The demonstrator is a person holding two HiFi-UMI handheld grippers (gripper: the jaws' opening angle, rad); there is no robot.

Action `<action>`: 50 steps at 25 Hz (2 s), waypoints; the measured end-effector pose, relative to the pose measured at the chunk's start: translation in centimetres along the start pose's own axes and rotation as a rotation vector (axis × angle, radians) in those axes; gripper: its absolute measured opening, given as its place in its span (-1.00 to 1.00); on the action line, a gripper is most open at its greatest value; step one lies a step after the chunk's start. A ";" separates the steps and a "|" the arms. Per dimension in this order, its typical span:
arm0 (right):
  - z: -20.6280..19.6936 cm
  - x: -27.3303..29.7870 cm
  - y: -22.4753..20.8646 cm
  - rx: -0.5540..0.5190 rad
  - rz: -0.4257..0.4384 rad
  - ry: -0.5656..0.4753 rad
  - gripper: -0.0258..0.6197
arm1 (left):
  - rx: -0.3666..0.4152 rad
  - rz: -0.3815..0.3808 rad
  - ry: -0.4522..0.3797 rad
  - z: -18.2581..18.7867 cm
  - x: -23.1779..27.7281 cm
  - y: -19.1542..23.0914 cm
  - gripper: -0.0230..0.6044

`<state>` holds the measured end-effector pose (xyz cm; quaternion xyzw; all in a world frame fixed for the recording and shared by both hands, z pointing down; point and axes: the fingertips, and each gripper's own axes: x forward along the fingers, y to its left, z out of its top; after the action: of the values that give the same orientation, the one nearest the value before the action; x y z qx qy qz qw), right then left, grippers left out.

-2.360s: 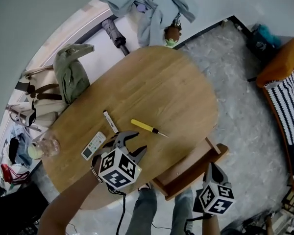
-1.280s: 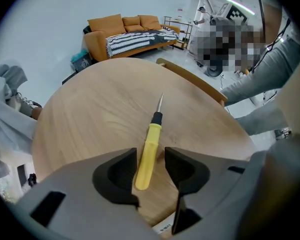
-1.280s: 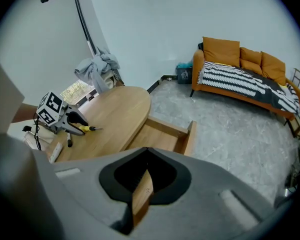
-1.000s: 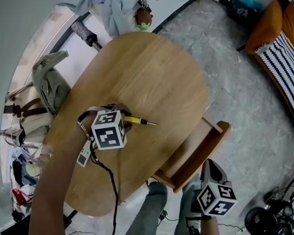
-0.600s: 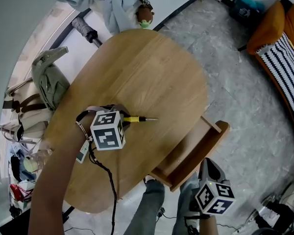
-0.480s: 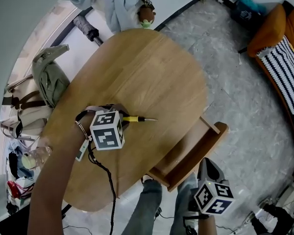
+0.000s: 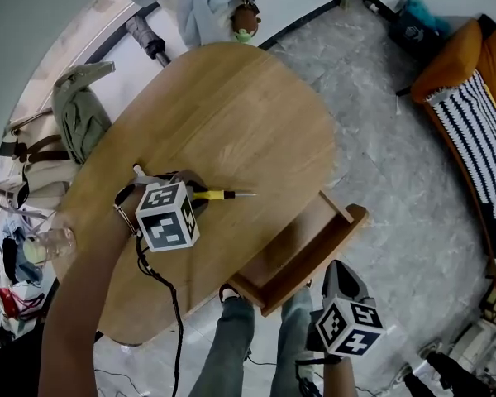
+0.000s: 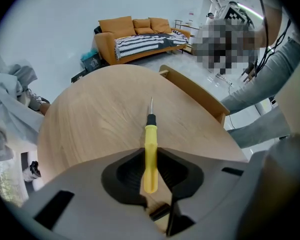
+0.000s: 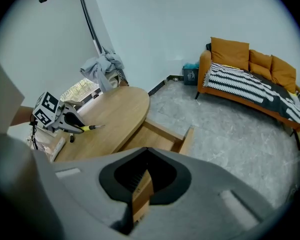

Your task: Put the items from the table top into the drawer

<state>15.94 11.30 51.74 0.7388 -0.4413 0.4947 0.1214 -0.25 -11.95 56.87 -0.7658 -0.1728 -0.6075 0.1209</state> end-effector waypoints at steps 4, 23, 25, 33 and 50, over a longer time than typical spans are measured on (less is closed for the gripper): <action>0.7 -1.1 -0.9 -0.014 0.008 -0.011 -0.91 | -0.042 0.007 -0.020 1.4 -0.8 -0.9 -0.71; 2.7 -5.3 -5.9 -0.072 0.009 -0.020 -0.91 | -0.408 0.149 -0.118 9.5 -5.2 -9.1 -0.71; 2.9 -5.4 -6.4 -0.080 0.006 -0.018 -0.91 | -0.463 0.152 -0.137 10.7 -5.0 -10.1 -0.71; 2.6 -4.7 -7.7 -0.099 -0.003 -0.005 -0.91 | -0.748 0.165 -0.230 14.1 -2.4 -11.9 -0.71; -0.3 -0.5 -13.5 -0.094 -0.052 0.063 -0.91 | -0.948 0.194 -0.201 16.7 7.8 -13.2 -0.71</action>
<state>26.12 19.55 54.96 0.7276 -0.4407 0.4929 0.1825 10.76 7.60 60.26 -0.8039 0.1836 -0.5285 -0.2020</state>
